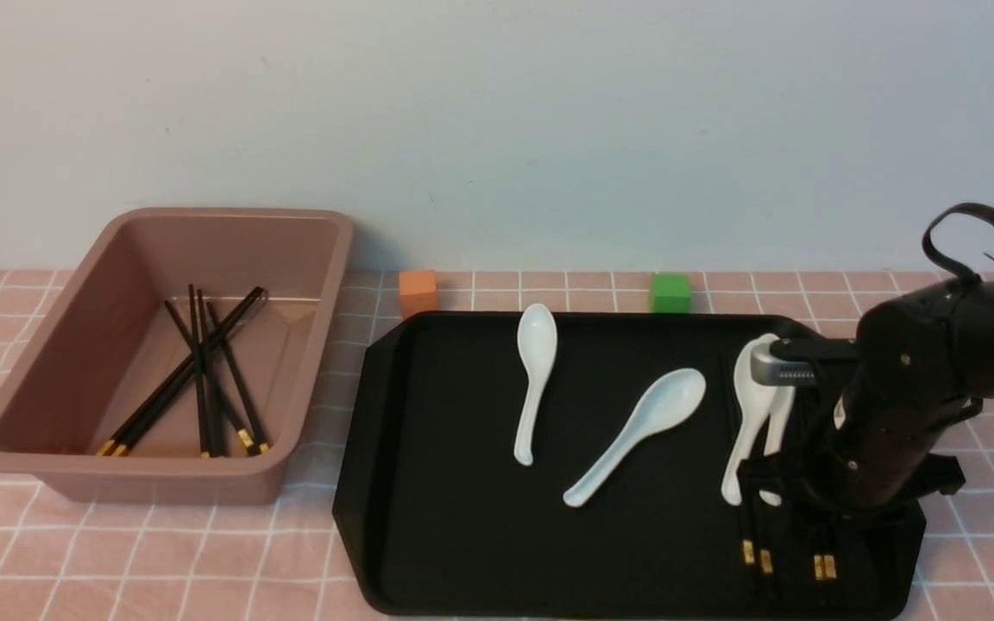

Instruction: On pink tablecloth take chopsticks from black tray and put them in box.

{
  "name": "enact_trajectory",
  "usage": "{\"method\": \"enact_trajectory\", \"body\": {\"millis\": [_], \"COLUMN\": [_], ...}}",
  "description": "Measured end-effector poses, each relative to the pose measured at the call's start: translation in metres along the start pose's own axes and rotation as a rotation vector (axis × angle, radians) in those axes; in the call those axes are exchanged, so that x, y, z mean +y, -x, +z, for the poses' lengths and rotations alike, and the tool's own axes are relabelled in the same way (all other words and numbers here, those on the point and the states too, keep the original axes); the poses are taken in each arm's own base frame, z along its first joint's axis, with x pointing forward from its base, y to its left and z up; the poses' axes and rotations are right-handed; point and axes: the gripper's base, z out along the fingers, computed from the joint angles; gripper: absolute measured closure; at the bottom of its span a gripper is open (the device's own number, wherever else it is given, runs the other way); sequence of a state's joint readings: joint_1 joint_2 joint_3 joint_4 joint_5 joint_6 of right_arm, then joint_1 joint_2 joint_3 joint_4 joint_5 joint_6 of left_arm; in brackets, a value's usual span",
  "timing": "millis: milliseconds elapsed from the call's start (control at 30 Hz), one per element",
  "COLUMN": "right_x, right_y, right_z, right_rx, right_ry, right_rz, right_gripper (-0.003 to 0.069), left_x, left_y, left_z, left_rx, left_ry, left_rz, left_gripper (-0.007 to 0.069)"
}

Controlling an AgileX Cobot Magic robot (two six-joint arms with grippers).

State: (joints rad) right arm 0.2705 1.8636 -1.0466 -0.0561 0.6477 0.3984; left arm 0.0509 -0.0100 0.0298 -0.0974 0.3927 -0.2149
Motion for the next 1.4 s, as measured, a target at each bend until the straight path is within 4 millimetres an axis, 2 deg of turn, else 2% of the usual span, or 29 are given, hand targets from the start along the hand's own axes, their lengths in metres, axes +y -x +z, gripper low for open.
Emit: {"method": "enact_trajectory", "body": {"millis": [67, 267, 400, 533, 567, 667, 767, 867, 933, 967, 1033, 1067, 1133, 1167, 1200, 1233, 1267, 1367, 1400], "right_x": [0.000, 0.000, -0.002, -0.005, -0.007, -0.009, 0.000, 0.028, 0.056, 0.078, 0.107, 0.133, 0.161, 0.182, 0.212, 0.219, 0.249, 0.294, 0.306], "right_y": [0.000, 0.000, -0.004, -0.010, -0.013, -0.017, -0.024, -0.026, -0.022, -0.018, -0.012, -0.007, -0.001, 0.004, 0.008, 0.009, 0.015, 0.021, 0.021], "right_z": [0.000, -0.002, -0.013, -0.036, -0.054, -0.078, -0.099, -0.118, -0.132, -0.145, -0.157, -0.166, -0.169, -0.173, -0.175, -0.175, -0.178, -0.164, -0.153], "right_rx": [0.000, 0.002, 0.000, -0.009, -0.027, -0.065, -0.112, -0.157, -0.201, -0.246, -0.293, -0.331, -0.362, -0.390, -0.420, -0.427, -0.465, -0.497, -0.493], "right_ry": [-0.001, -0.003, -0.004, -0.003, 0.001, 0.014, 0.049, 0.125, 0.187, 0.233, 0.285, 0.327, 0.364, 0.396, 0.438, 0.449, 0.498, 0.555, 0.561], "right_rz": [-0.002, -0.002, -0.001, 0.000, 0.001, -0.023, -0.063, -0.115, -0.173, -0.219, -0.273, -0.322, -0.373, -0.408, -0.452, -0.461, -0.483, -0.515, -0.522], "right_gripper": [0.0517, 0.0522, 0.0522, 0.0522, 0.0522, 0.0522, 0.0522, 0.0522, 0.0522, 0.0522, 0.0522, 0.0522, 0.0522, 0.0522, 0.0522, 0.0522, 0.0522, 0.0522, 0.0522], "left_x": [0.000, 0.000, 0.000, 0.000, 0.000, 0.000, 0.000, 0.000, 0.000, 0.000, 0.000, 0.000, 0.000, 0.000, 0.000, 0.000, 0.000, 0.000, 0.000], "left_y": [0.000, 0.000, 0.000, 0.000, 0.000, 0.000, 0.000, 0.000, 0.000, 0.000, 0.000, 0.000, 0.000, 0.000, 0.000, 0.000, 0.000, 0.000, 0.000], "left_z": [0.000, 0.000, 0.000, 0.000, 0.000, 0.000, 0.000, 0.000, 0.000, 0.000, 0.000, 0.000, 0.000, 0.000, 0.000, 0.000, 0.000, 0.000, 0.000], "left_rx": [0.000, 0.000, 0.000, 0.000, 0.000, 0.000, 0.000, 0.000, 0.000, 0.000, 0.000, 0.000, 0.000, 0.000, 0.000, 0.000, 0.000, 0.000, 0.000], "left_ry": [0.000, 0.000, 0.000, 0.000, 0.000, 0.000, 0.000, 0.000, 0.000, 0.000, 0.000, 0.000, 0.000, 0.000, 0.000, 0.000, 0.000, 0.000, 0.000], "left_rz": [0.000, 0.000, 0.000, 0.000, 0.000, 0.000, 0.000, 0.000, 0.000, 0.000, 0.000, 0.000, 0.000, 0.000, 0.000, 0.000, 0.000, 0.000, 0.000], "left_gripper": [0.0502, 0.0496, 0.0493, 0.0491, 0.0490, 0.0489, 0.0485, 0.0480, 0.0479, 0.0478, 0.0477, 0.0476, 0.0475, 0.0473, 0.0471, 0.0470, 0.0469, 0.0469, 0.0469]}}
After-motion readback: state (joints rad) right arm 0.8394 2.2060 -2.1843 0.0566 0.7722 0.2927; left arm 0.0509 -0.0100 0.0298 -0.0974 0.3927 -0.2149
